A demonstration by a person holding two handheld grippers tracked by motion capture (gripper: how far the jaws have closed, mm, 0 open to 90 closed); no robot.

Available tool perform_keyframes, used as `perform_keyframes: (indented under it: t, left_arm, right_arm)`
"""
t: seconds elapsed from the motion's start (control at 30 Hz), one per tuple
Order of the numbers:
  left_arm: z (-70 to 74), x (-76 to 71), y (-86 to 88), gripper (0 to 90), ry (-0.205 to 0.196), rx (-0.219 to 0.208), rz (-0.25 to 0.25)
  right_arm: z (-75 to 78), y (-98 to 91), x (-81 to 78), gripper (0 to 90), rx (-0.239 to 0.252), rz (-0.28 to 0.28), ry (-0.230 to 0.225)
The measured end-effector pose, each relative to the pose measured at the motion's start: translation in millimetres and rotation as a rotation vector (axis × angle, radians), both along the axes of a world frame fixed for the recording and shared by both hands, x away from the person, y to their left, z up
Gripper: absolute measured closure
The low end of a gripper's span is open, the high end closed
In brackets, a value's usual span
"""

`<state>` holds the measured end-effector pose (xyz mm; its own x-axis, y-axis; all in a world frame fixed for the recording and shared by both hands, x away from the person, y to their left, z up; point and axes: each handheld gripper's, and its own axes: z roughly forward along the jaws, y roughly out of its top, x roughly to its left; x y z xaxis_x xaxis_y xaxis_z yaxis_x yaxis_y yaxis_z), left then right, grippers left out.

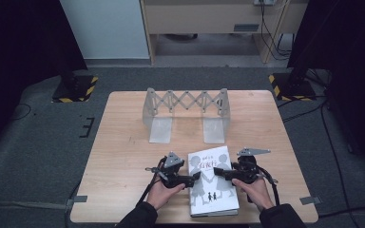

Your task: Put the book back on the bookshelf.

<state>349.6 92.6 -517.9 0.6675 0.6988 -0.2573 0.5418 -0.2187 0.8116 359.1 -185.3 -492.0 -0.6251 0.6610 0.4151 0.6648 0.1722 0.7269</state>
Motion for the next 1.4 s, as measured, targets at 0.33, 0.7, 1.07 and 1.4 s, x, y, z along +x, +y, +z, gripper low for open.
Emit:
perform_keyframes:
  t: [0.33, 0.7, 1.07, 1.4]
  left_arm:
    - [0.2, -1.3, 1.1, 14.7, -0.002, 0.019, 0.001]
    - [-0.3, -2.5, 10.1, 15.1, 0.001, 0.027, 0.011]
    - [-1.7, -3.3, 9.1, 15.1, 0.002, 0.027, 0.012]
    - [-2.7, -3.7, 7.4, 15.2, 0.004, 0.017, 0.01]
  right_arm:
    - [4.5, -11.3, -2.6, 43.6, 0.001, -0.024, -0.024]
    - [11.3, -8.3, -7.4, 35.8, 0.014, -0.02, -0.085]
    - [6.1, -9.2, -6.7, 38.6, -0.006, -0.005, -0.036]
    - [-7.4, 3.2, -3.5, 46.4, 0.019, 0.062, 0.104]
